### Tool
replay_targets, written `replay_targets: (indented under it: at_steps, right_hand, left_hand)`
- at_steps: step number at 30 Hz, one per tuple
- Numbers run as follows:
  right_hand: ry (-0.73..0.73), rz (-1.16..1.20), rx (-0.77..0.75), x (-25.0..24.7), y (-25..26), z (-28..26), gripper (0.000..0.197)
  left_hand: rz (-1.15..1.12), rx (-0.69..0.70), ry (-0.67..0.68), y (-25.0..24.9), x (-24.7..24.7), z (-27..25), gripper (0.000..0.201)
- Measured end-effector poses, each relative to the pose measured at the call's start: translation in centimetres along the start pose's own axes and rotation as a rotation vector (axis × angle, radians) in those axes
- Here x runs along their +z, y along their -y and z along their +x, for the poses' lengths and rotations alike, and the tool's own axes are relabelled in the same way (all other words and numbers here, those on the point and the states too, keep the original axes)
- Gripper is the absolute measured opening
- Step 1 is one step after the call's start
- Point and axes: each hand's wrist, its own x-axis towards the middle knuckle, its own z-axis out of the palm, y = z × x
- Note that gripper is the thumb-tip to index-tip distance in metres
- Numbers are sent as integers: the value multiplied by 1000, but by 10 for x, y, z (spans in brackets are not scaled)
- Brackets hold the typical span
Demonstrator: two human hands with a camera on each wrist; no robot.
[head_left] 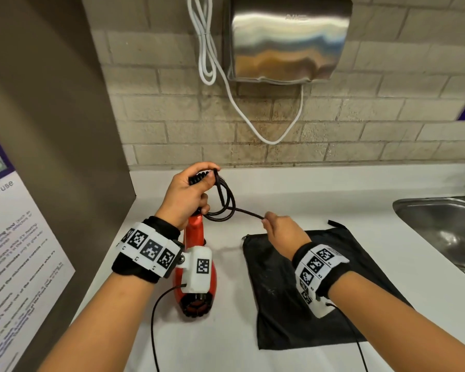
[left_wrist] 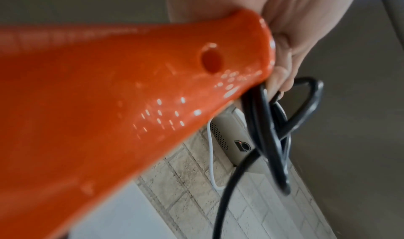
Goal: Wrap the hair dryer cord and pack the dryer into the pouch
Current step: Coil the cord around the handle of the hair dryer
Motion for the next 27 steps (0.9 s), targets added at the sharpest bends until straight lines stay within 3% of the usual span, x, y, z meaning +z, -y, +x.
replay_targets:
  at_steps: [3, 7, 10, 14, 17, 21, 23, 27]
  right_hand:
    - [110, -16, 204, 5, -18, 5, 32]
    - [206, 22, 258, -4, -15, 7, 27]
    - [47, 183, 170, -20, 3, 4, 20]
    - [-216, 559, -80, -46, 54, -2, 16]
    - [-147, 745, -216, -53, 82, 0, 8]
    - [71, 963, -223, -52, 95, 5, 9]
    - [63, 992, -235, -53, 96, 5, 16]
    - [-68, 781, -321, -52, 97, 6, 25]
  left_hand:
    - [35, 12, 31, 0, 2, -1, 18]
    - [48, 14, 49, 1, 3, 0, 18]
    - [40, 15, 57, 1, 1, 0, 17]
    - [48, 25, 65, 1, 0, -1, 17]
    - [48, 25, 85, 0, 2, -2, 17]
    - [29, 33, 121, -3, 1, -8, 16]
    - [18, 43, 134, -5, -1, -11, 9]
    - [67, 72, 84, -5, -1, -11, 6]
